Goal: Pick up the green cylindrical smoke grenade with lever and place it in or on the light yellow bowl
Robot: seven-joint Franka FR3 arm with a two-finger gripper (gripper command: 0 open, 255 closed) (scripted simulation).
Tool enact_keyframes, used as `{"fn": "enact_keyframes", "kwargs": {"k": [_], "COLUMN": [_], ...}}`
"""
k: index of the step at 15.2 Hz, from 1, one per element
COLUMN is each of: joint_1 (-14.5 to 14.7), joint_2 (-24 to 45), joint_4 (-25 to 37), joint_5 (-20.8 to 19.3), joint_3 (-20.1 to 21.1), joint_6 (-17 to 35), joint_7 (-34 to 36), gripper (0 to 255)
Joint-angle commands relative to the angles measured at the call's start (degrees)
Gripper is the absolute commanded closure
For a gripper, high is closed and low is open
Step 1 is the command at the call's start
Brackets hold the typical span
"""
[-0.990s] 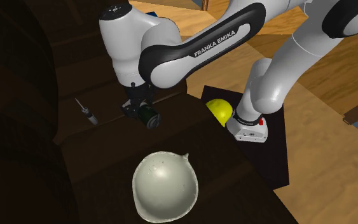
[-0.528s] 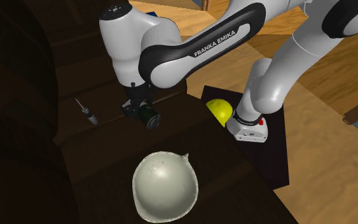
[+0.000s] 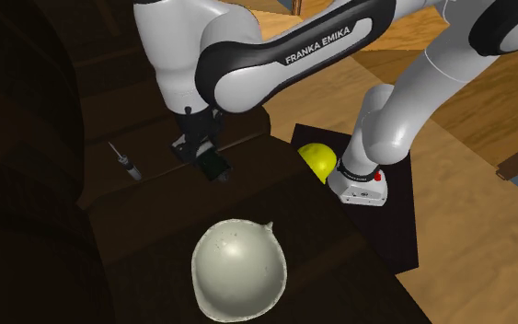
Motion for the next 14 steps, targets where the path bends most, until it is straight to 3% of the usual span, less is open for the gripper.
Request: {"fn": "enact_keyframes", "kwargs": {"k": [1,14], "joint_1": [-0.08,-0.42], "joint_2": [-0.30,-0.60], "joint_4": [1.32,11.03], "joint_5": [-0.02,-0.43], "joint_3": [-0.22,-0.93], "joint_6": [-1.62,-11.62], "joint_7": [-0.09,0.36], "gripper": [255,255]}}
